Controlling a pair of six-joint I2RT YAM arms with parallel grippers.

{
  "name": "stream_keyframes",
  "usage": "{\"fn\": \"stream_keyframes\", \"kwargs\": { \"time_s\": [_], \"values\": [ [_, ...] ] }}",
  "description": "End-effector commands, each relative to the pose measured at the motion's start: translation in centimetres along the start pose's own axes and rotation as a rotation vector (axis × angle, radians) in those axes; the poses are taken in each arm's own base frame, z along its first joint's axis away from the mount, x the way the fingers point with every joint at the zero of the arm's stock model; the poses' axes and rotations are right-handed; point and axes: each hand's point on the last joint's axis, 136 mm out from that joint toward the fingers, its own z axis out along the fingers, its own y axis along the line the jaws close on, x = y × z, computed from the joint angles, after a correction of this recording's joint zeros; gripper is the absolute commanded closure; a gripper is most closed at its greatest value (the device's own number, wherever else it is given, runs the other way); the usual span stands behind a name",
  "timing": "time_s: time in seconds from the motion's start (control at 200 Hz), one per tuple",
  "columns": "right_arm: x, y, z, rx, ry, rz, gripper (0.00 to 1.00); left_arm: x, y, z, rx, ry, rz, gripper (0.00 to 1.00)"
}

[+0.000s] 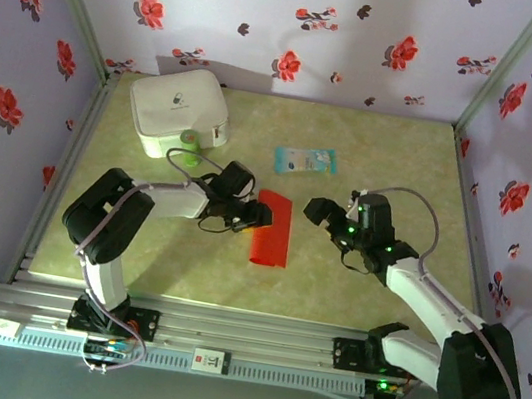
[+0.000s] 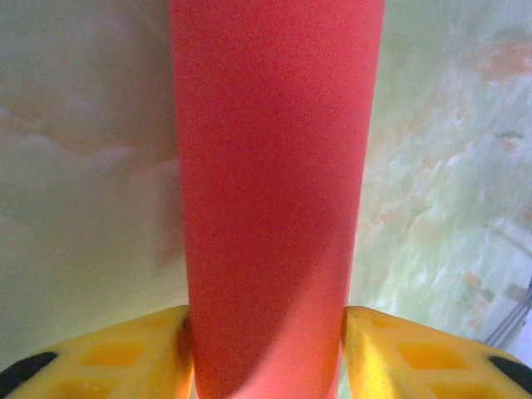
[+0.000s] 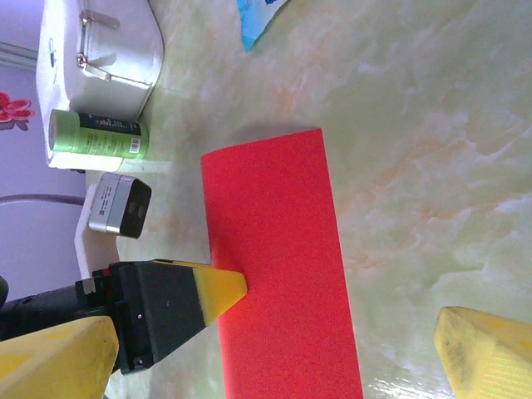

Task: Fold a paper plane with a square sheet of paper (pick it up from the middle)
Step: First fold the square sheet of paper in half at the center of the table.

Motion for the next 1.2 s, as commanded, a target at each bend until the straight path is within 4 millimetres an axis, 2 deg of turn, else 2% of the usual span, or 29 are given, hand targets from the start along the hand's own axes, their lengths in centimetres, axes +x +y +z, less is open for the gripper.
{"fn": "stream_keyframes", "kwargs": {
  "time_s": [0.0, 0.315, 0.69, 0.945, 1.195],
  "values": [
    [0.4, -0.5, 0.4, -0.005, 0.012, 0.027, 0.01, -0.1, 0.3, -0.2, -0.060, -0.012, 0.041, 0.49],
    [0.5, -0.4, 0.8, -0.019, 0.025, 0.028, 0.02, -0.7, 0.8, -1.6, -0.122, -0.064, 0.068, 0.46],
    [0.8, -0.4, 1.4, -0.043, 0.040, 0.040, 0.05, -1.5, 1.4, -2.7, -0.146, -0.107, 0.065, 0.50],
    [1.1, -0.3, 1.8, -0.043, 0.051, 0.040, 0.05, -0.8, 2.8, -2.2, -0.207, -0.051, 0.089, 0.52],
    [1.2, -0.6, 2.0, -0.036, 0.055, 0.045, 0.05, -1.2, 3.5, -2.3, -0.257, -0.051, 0.081, 0.52]
  ]
}}
